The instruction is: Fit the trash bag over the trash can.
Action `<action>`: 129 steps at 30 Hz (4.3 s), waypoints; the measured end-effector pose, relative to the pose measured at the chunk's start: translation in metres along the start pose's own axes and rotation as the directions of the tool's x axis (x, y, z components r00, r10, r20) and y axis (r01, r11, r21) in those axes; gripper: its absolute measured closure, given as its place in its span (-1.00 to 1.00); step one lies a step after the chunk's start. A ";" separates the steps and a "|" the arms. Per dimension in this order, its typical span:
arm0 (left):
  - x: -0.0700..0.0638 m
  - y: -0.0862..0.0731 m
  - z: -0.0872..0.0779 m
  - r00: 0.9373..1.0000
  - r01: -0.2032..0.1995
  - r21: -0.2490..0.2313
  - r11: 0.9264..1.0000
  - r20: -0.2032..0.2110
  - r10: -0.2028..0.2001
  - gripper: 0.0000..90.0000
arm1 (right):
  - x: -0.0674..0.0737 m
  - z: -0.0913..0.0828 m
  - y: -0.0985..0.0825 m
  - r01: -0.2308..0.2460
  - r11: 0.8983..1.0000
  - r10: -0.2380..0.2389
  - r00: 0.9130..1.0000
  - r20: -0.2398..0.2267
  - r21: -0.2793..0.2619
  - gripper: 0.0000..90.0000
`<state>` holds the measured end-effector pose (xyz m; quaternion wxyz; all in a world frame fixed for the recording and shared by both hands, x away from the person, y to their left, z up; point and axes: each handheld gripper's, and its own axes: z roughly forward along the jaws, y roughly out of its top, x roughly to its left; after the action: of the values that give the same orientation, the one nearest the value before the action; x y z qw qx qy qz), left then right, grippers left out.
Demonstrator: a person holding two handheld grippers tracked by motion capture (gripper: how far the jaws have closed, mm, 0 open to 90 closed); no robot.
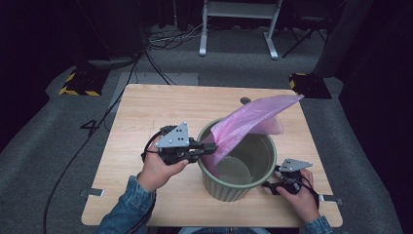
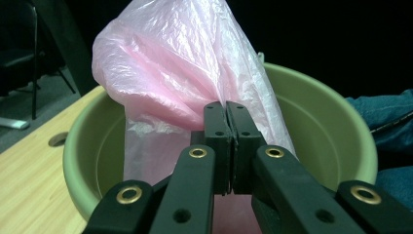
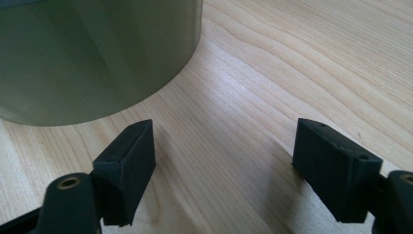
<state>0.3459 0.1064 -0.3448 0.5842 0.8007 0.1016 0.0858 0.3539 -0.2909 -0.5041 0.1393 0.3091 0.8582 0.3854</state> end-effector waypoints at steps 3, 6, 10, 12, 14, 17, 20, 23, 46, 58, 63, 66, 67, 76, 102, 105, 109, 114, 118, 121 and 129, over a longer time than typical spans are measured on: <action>-0.002 -0.004 0.004 1.000 -0.003 0.031 1.000 -0.005 0.003 0.97 | 0.000 0.000 0.000 0.000 1.000 0.000 1.000 0.000 0.001 -0.48; -0.003 -0.005 0.006 1.000 -0.008 0.049 0.999 -0.006 0.008 0.96 | 0.000 0.000 0.000 -0.001 1.000 0.001 1.000 -0.001 0.001 -0.48; -0.005 -0.007 0.008 1.000 -0.010 0.076 0.997 -0.029 0.012 0.96 | 0.000 0.000 0.000 -0.001 1.000 0.001 1.000 -0.001 0.002 -0.48; -0.006 -0.009 0.010 0.999 -0.010 0.089 0.996 -0.034 0.013 0.95 | -0.001 0.000 0.000 -0.003 1.000 0.003 1.000 -0.005 0.002 -0.49; -0.006 -0.011 0.012 0.999 -0.003 0.092 0.996 -0.037 0.007 0.95 | 0.000 0.000 0.000 0.001 1.000 -0.001 1.000 -0.008 0.003 -0.51; -0.005 -0.012 0.014 1.000 0.010 0.080 0.997 -0.029 -0.008 0.95 | 0.000 0.000 0.000 0.002 1.000 -0.002 1.000 -0.010 0.005 -0.53; -0.004 -0.012 0.015 0.999 0.019 0.090 0.996 -0.028 -0.017 0.95 | 0.000 0.000 0.001 0.003 1.000 -0.003 1.000 -0.016 0.006 -0.55; -0.004 -0.011 0.016 0.999 0.023 0.099 0.995 -0.034 -0.020 0.94 | -0.003 -0.001 0.000 -0.051 0.999 0.050 0.998 -0.041 -0.011 -0.51; -0.001 -0.013 0.020 0.999 0.032 0.086 0.996 -0.037 -0.028 0.92 | -0.034 -0.043 0.052 -0.098 0.981 0.103 0.994 0.020 -0.166 -0.49; -0.003 -0.013 0.019 0.998 0.037 0.092 0.995 -0.052 -0.033 0.92 | -0.049 -0.049 0.088 -0.086 0.974 0.109 0.989 0.101 -0.208 -0.53; -0.003 -0.013 0.018 0.998 0.040 0.095 0.995 -0.051 -0.036 0.91 | -0.053 -0.048 0.101 -0.078 0.972 0.104 0.988 0.110 -0.221 -0.54; -0.003 -0.013 0.018 0.998 0.039 0.095 0.995 -0.048 -0.035 0.91 | -0.055 -0.046 0.108 -0.077 0.972 0.106 0.987 0.119 -0.222 -0.55; -0.003 -0.013 0.018 0.998 0.040 0.095 0.995 -0.047 -0.035 0.91 | -0.057 -0.045 0.112 -0.079 0.969 0.110 0.986 0.125 -0.235 -0.55; -0.002 -0.012 0.019 0.999 0.038 0.106 0.994 -0.033 -0.035 0.90 | -0.067 -0.035 0.131 -0.043 0.972 0.080 0.985 0.155 -0.231 -0.55; -0.011 0.016 0.001 0.995 -0.001 0.046 0.999 -0.101 0.006 -0.11 | -0.024 -0.083 0.167 0.202 0.892 -0.148 0.976 0.161 -0.405 1.00; -0.012 0.029 0.001 0.993 -0.018 0.044 0.999 -0.115 0.023 -0.13 | -0.019 -0.087 0.170 0.215 0.883 -0.163 0.974 0.158 -0.417 1.00; -0.012 0.043 0.008 0.993 -0.037 0.039 0.999 -0.110 0.041 -0.15 | -0.014 -0.089 0.173 0.219 0.879 -0.169 0.974 0.152 -0.424 1.00; -0.011 0.052 0.033 0.996 -0.037 0.068 0.997 -0.078 0.042 -0.16 | -0.001 -0.092 0.176 0.228 0.871 -0.190 0.973 0.129 -0.436 1.00; -0.010 0.054 0.044 0.997 -0.037 0.099 0.994 -0.066 0.043 -0.06 | 0.009 -0.096 0.179 0.235 0.859 -0.208 0.972 0.110 -0.455 1.00; -0.007 0.052 0.046 0.998 -0.020 0.129 0.991 -0.059 0.027 0.16 | 0.017 -0.100 0.181 0.237 0.847 -0.222 0.971 0.087 -0.476 1.00; -0.010 0.043 0.057 1.000 -0.013 0.255 0.967 0.003 0.013 0.36 | 0.039 -0.100 0.188 0.237 0.833 -0.269 0.963 0.008 -0.501 0.99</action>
<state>0.3540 0.0384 -0.3213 0.4758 0.8698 0.1063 0.0753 0.3560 -0.2273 -0.2971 0.2369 0.1343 0.7671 0.5808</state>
